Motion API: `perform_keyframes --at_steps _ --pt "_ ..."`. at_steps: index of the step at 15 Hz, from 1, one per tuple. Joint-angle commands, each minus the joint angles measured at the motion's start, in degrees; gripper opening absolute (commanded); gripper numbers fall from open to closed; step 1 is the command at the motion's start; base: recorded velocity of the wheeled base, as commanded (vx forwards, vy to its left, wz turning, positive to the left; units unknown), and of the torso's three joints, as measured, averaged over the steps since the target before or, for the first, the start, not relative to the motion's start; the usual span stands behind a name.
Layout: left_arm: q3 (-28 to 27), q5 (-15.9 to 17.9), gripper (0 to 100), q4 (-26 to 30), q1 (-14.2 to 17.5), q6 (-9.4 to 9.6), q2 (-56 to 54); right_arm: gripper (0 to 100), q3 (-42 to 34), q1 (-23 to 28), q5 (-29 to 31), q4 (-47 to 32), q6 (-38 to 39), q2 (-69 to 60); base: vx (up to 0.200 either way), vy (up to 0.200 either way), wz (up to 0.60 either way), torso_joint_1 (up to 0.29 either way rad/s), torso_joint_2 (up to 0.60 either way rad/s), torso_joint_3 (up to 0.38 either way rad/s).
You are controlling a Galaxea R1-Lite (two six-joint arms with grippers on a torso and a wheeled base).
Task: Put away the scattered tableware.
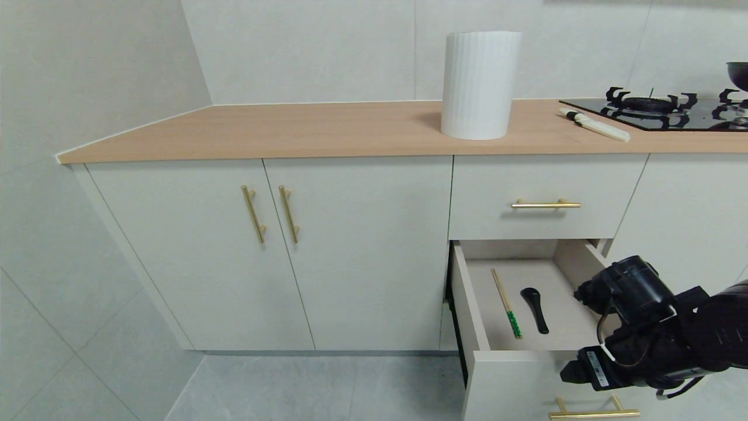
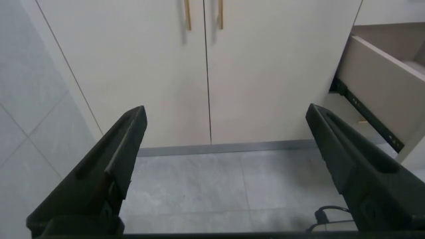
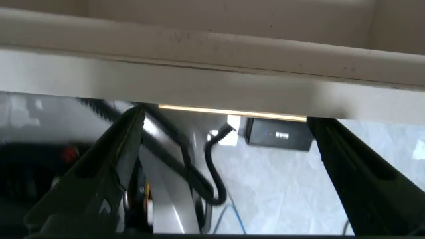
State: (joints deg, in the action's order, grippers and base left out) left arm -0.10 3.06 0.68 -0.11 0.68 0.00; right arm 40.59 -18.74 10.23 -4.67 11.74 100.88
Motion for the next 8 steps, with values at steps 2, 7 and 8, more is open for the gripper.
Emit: perform_keyframes --at_steps 2,7,8 --pt "0.0 0.0 100 0.0 0.0 0.02 0.0 100 2.7 1.1 0.1 0.1 0.3 2.7 0.000 0.000 0.00 0.000 0.00 0.000" --pt "0.0 0.0 100 0.0 0.0 0.02 0.0 100 8.3 2.9 0.1 0.1 0.1 6.7 0.000 0.000 0.00 0.000 0.00 0.000" --pt "0.0 0.0 100 0.0 0.0 0.02 0.0 100 10.0 2.8 0.1 0.1 0.1 7.5 0.000 0.000 0.00 0.000 0.00 0.000"
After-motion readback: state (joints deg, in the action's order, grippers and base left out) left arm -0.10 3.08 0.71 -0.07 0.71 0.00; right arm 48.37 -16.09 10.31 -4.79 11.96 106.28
